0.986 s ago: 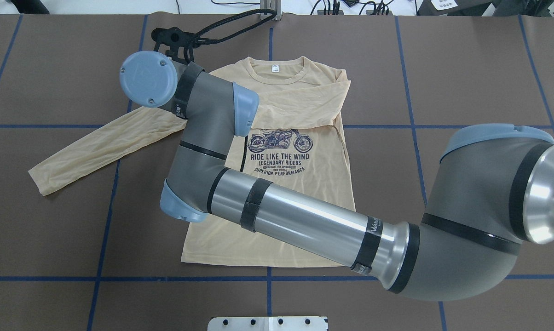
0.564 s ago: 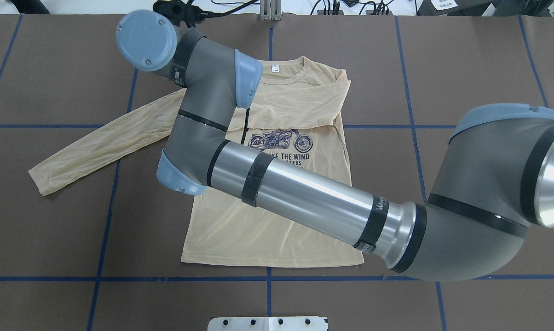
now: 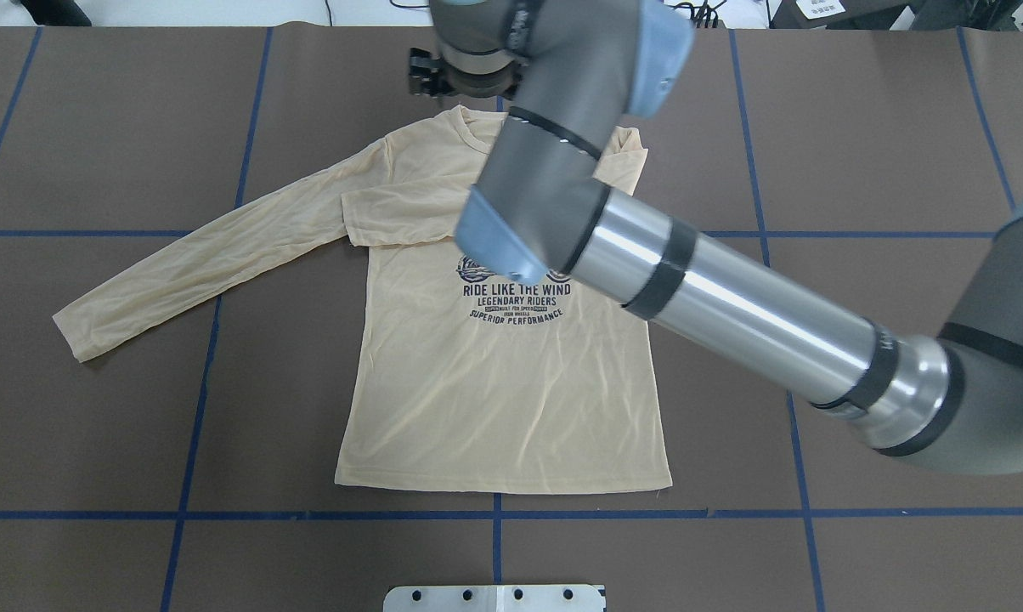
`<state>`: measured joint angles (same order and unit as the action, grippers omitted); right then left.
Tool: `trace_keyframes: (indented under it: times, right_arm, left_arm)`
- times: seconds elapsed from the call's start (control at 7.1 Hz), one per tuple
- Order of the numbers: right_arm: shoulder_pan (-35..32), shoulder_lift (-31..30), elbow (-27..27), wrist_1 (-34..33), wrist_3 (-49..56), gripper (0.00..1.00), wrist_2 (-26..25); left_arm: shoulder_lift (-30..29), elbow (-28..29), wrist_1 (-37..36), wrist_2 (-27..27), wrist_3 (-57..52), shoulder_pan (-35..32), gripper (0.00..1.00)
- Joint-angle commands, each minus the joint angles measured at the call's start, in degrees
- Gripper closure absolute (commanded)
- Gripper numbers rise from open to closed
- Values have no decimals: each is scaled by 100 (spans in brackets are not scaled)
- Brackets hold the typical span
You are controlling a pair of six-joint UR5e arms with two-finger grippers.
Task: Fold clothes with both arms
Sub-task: 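Release the sleeve and raise the right gripper away from the shirt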
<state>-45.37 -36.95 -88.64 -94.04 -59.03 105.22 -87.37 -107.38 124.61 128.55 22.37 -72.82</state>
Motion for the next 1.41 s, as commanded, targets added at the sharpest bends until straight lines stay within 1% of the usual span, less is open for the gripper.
trace_keyframes:
  times: [0.0, 0.14, 0.28, 0.42, 0.56, 0.7, 0.85, 0.99, 1.13, 1.27]
  right_arm:
    - [-934, -1799, -1755, -317, 1422, 0, 952]
    - [-1243, -2773, -2292, -256, 2030, 0, 1287]
    - [-1629, -3418, -2655, -264, 2532, 0, 1586]
    - [-1920, -4173, -2919, -38, 2972, 0, 1755]
    - [-2236, -4798, -2904, 478, 3350, 0, 2061]
    - [-2587, -5213, -2887, 909, 3633, 0, 2325]
    - [-2774, -5330, -2895, 957, 3688, 0, 2536]
    - [-2775, -5340, -2896, 975, 3688, 0, 2539]
    - [-2767, -5340, -2896, 975, 3688, 0, 2547]
    - [-2767, -5340, -2887, 975, 3688, 0, 2539]
  left_arm:
    - [385, 547, 1348, -541, 994, 608, 0]
    - [561, 926, 2147, -550, 1215, 724, 0]
    - [711, 1095, 2511, -707, 1496, 899, 0]
    - [808, 1131, 2567, -1248, 1882, 1379, 1]
    - [809, 1279, 2759, -1679, 2425, 1845, 4]
    - [791, 1594, 3153, -2058, 2944, 2172, 12]
    - [713, 1824, 3305, -2131, 3105, 2262, 24]
    - [642, 1895, 3297, -2149, 3090, 2272, 30]
    - [529, 2096, 3297, -2271, 3090, 2272, 30]
    - [467, 2159, 3297, -2316, 3098, 2298, 30]
